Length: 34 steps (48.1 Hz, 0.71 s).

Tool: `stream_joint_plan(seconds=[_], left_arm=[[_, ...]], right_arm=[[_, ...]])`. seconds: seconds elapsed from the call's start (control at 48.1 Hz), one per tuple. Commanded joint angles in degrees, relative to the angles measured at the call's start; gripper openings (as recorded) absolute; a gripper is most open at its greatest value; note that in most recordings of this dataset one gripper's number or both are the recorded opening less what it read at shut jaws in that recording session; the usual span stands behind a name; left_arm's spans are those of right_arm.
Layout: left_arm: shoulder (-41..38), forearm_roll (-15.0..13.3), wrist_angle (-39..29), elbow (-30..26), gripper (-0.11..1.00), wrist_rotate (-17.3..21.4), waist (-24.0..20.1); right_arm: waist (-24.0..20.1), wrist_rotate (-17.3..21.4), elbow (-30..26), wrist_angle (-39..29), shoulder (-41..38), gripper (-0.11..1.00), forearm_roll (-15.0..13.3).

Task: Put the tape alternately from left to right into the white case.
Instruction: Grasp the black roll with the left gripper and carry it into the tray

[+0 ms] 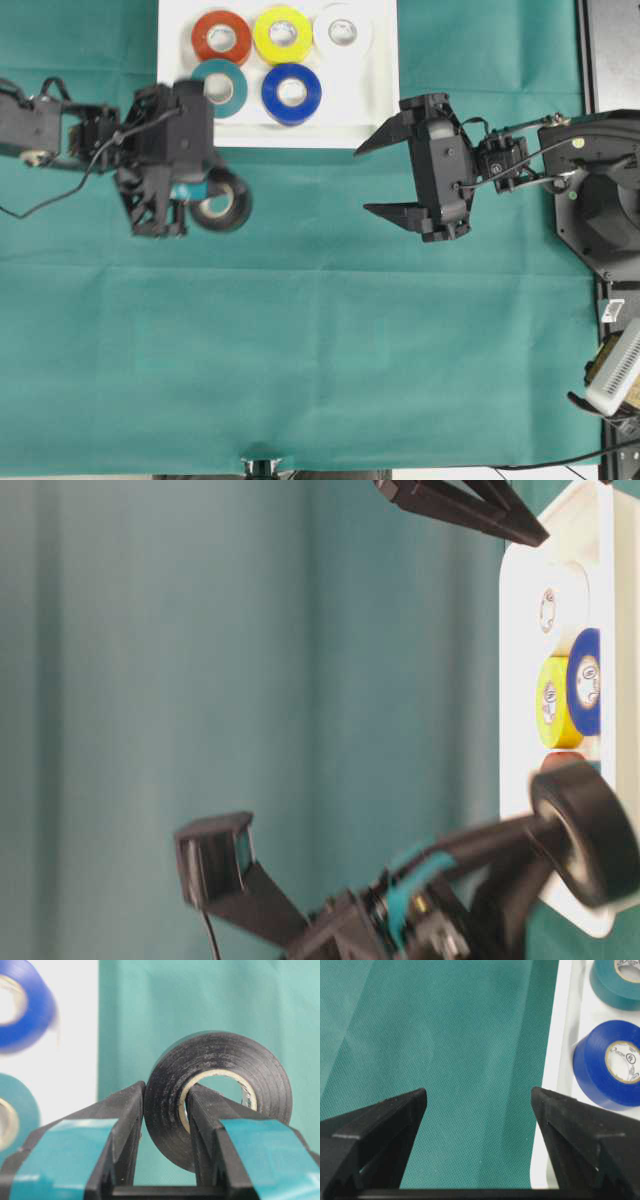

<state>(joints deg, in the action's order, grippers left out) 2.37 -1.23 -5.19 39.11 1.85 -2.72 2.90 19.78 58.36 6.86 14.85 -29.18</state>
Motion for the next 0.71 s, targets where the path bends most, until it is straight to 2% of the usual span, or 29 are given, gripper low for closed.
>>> stream_joint_plan(seconds=[0.0,0.229,0.686], left_arm=[[0.0,0.0,1.8,-2.6,0.24,0.1,-1.8],[-4.1,0.1,3.2,-7.9,0.24,0.1,-6.0],[-13.3,0.1,3.3,-18.7,0.24,0.1,-10.6]], right_arm=[[-0.1,0.2,-0.4,0.7,0.3,0.83,0.2],[-0.1,0.2,-0.4,0.8,0.3,0.83,0.2],[-0.1,0.2,-0.4,0.8,0.0,0.83,0.2]])
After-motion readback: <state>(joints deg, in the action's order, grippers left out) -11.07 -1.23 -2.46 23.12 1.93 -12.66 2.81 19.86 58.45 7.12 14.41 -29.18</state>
